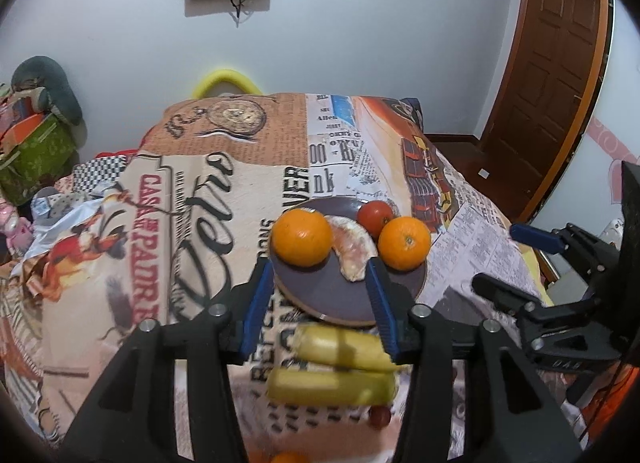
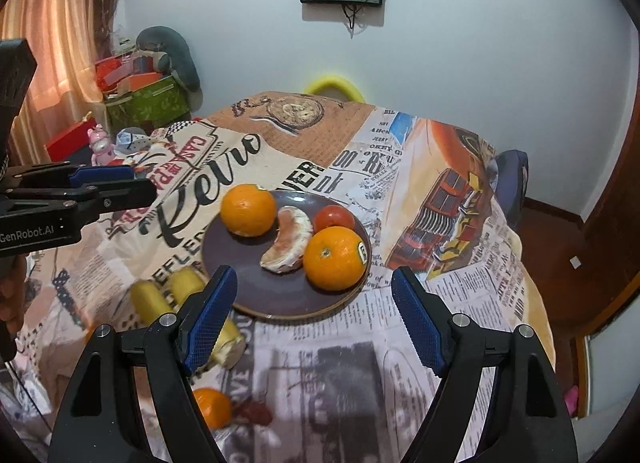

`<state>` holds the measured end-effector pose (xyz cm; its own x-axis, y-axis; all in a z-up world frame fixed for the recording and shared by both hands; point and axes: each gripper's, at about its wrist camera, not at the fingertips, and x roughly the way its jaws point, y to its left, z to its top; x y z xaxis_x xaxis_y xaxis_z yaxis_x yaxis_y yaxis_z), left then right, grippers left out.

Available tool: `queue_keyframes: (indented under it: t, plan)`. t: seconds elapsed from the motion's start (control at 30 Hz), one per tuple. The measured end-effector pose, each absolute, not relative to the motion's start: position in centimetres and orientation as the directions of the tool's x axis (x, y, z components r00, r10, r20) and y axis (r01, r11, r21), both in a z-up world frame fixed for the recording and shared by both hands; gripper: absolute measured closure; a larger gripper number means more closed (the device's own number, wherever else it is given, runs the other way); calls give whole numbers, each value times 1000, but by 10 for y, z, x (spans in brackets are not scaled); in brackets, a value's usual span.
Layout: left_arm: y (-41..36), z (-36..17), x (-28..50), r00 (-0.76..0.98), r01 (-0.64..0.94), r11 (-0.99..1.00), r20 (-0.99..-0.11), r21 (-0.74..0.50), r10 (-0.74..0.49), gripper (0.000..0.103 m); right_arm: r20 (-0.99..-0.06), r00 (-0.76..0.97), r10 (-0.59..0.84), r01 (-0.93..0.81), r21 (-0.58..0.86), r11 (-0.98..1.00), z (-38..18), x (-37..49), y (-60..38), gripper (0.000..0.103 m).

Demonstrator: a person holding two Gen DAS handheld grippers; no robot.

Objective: Organize fruits
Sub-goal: 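Withdraw both tools from the plate toward the small mandarins, then grasp a small mandarin with the left tool while the right tool grasps another mandarin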

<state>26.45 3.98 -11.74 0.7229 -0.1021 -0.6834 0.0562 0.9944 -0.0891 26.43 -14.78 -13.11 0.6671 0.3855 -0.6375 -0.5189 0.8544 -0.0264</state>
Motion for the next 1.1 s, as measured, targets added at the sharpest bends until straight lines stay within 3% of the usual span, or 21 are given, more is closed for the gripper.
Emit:
queue_keyframes:
  t: [0.5, 0.83, 1.1]
  plan:
    - [72, -149, 192, 666, -1, 998, -745, -64, -47, 47, -671, 641, 372, -523, -27, 852, -141, 210, -145, 26]
    - [74, -185, 165, 620, 1, 996, -781, -94, -74, 47, -732, 563, 383, -539, 25, 842, -173, 196, -136, 27]
    - [71, -206, 159, 588, 17, 992, -802, -125, -111, 48, -775, 485, 406, -546, 95, 833, -197, 197, -131, 48]
